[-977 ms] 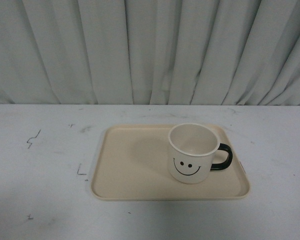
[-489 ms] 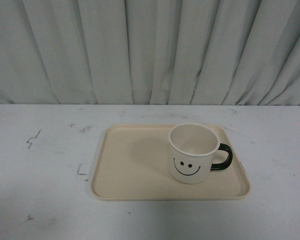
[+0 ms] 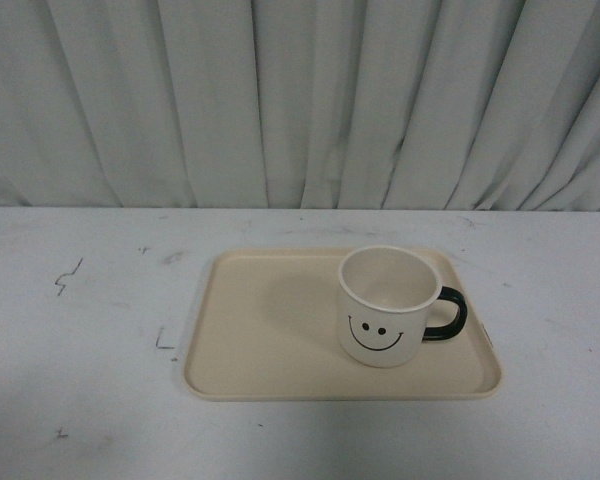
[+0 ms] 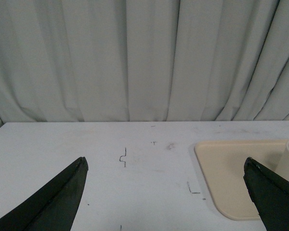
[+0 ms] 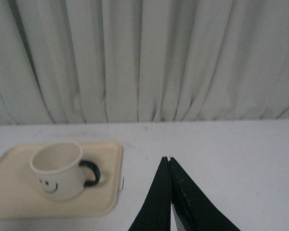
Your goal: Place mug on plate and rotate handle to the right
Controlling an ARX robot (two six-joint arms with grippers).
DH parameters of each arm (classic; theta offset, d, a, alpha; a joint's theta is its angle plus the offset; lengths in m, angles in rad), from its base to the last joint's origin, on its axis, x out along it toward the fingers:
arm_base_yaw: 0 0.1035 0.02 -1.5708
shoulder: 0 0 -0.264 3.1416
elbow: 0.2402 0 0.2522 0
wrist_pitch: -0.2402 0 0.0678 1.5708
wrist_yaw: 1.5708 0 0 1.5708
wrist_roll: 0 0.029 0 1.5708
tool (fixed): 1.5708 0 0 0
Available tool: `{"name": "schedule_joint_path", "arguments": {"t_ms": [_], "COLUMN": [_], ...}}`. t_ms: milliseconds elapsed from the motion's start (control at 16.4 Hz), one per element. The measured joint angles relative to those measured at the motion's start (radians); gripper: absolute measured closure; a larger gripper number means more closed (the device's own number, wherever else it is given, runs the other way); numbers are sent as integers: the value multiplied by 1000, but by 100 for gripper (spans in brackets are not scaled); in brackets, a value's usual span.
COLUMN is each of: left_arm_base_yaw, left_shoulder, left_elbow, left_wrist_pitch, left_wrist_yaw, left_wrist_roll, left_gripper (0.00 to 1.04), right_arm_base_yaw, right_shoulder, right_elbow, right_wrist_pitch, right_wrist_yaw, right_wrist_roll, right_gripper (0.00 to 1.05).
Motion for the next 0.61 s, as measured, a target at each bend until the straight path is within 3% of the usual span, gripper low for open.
{"name": "schedule_joint_path", "arguments": {"t_ms": [122, 183, 305, 427, 489, 611], "left_arm_base_yaw": [0, 0, 0, 0, 0, 0], "left_shoulder": [0, 0, 0, 0, 0, 0], "left_elbow": [0, 0, 0, 0, 0, 0], "left_wrist_pitch": [0, 0, 0, 0, 0, 0], "left_wrist_yaw": [0, 1, 0, 0, 0, 0], "left_wrist_roll": [0, 0, 0, 0, 0, 0], "left_gripper": [7, 7, 7, 7, 7, 7], "right_arm_base_yaw": [0, 0, 0, 0, 0, 0], "right_shoulder": [-31, -31, -31, -31, -31, -31], "right_elbow": [0, 0, 0, 0, 0, 0], "right_wrist_pitch": [-1, 3, 4, 5, 5, 5], "right_wrist_yaw": [-1, -1, -1, -1, -1, -1], "right_wrist_roll": [0, 0, 0, 0, 0, 3], "right_gripper": [103, 97, 72, 25, 8, 8]}}
